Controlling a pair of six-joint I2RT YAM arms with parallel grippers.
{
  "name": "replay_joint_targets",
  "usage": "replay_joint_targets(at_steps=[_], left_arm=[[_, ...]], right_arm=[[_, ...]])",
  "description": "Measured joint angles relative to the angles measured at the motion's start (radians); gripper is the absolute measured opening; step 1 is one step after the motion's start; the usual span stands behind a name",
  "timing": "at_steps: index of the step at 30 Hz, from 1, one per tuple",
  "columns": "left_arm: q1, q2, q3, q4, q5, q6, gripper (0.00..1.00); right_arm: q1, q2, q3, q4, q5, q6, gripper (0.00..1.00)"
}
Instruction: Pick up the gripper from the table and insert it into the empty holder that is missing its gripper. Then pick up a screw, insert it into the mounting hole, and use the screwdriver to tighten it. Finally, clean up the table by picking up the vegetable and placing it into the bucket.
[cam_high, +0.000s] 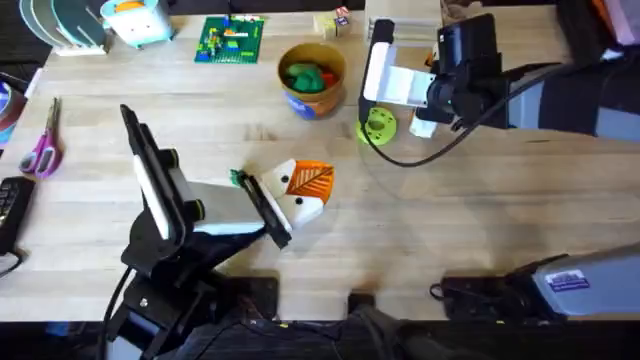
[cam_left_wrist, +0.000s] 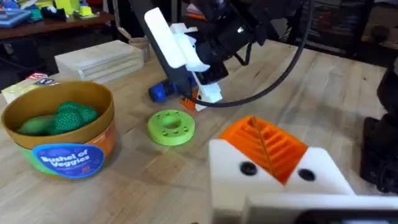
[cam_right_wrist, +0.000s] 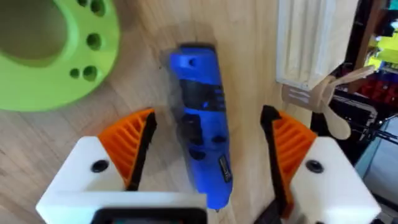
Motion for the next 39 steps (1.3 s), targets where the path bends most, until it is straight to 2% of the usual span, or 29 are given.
replay_joint_targets(at_steps=[7,8,13,14,16,22,28,31,35,39], left_arm=[[0.000,0.000,0.000,0.000,0.000,0.001,0.015],[0.000,0.000,0.000,0.000,0.000,0.005,0.094],[0.000,0.000,0.000,0.000,0.001,0.004,0.875],[0.000,0.000,0.000,0.000,0.001,0.001,0.960],[0.000,0.000,0.000,0.000,0.001,0.003,0.991],[0.000,0.000,0.000,0.000,0.001,0.003,0.992],[0.000,0.000,0.001,-0.002,-0.014,-0.016,0.993],[0.000,0.000,0.040,-0.091,-0.073,-0.127,0.993],[0.000,0.002,0.168,-0.372,-0.184,-0.310,0.993],[0.000,0.044,0.344,-0.550,-0.286,-0.400,0.994]], right_arm=[[0.028,-0.004,0.000,-0.011,0.000,0.206,0.990],[0.032,-0.008,0.000,-0.015,-0.003,0.246,0.990],[0.039,-0.080,-0.001,-0.021,-0.008,0.416,0.990],[0.039,-0.107,-0.001,-0.021,-0.008,0.445,0.990],[0.039,-0.163,-0.001,-0.020,-0.008,0.498,0.990],[0.039,-0.333,-0.001,-0.018,-0.019,0.709,0.990],[0.044,-0.391,-0.001,-0.019,-0.022,0.874,0.990],[0.067,-0.389,-0.001,-0.027,-0.023,0.913,0.990],[0.114,-0.389,-0.001,-0.027,-0.025,0.937,0.992],[0.139,-0.389,-0.001,-0.028,-0.027,0.944,0.992]])
